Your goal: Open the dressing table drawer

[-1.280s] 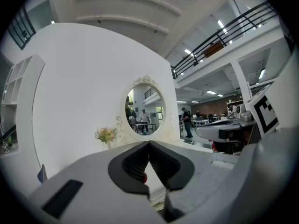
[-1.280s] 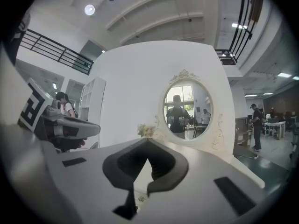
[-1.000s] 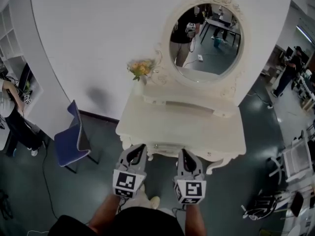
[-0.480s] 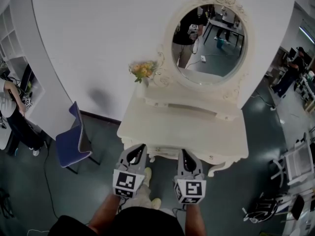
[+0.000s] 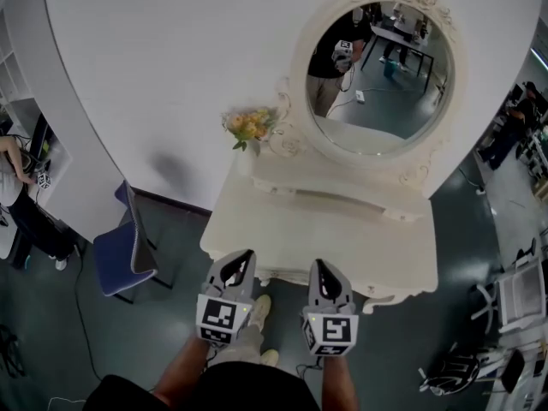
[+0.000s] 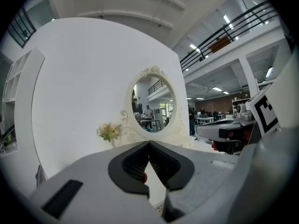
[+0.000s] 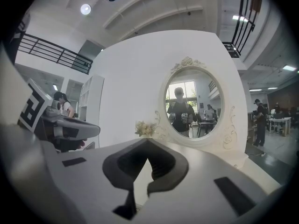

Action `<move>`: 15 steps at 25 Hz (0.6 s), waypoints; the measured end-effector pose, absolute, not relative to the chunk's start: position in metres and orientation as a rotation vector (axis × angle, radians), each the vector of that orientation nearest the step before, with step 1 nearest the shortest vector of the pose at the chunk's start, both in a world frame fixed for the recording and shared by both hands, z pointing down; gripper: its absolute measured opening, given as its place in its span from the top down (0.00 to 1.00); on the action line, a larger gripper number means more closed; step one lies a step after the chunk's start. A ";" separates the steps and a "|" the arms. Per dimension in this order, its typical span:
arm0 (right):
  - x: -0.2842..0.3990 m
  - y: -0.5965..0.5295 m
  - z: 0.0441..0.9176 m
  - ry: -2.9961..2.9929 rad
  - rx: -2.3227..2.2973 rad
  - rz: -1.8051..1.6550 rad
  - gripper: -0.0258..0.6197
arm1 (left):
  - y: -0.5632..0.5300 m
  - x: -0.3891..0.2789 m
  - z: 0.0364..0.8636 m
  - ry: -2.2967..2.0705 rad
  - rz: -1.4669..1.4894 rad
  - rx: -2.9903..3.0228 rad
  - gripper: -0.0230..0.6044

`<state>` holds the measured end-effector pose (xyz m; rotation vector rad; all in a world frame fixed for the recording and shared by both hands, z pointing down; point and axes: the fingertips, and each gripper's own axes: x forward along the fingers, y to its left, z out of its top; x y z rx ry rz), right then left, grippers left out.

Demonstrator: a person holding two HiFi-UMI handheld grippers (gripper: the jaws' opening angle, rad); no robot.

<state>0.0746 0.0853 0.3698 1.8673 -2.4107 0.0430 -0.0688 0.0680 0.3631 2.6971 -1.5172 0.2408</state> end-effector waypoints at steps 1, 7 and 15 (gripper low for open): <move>0.075 0.076 0.371 -2.408 1.866 0.046 0.96 | 0.058 -0.068 0.365 -1.516 0.244 2.692 0.96; 0.077 0.016 0.383 -2.401 1.847 0.071 0.96 | 0.000 -0.063 0.378 -1.501 0.269 2.671 0.96; 0.080 -0.057 0.414 -2.386 1.824 0.137 0.96 | -0.076 -0.054 0.408 -1.465 0.300 2.633 0.96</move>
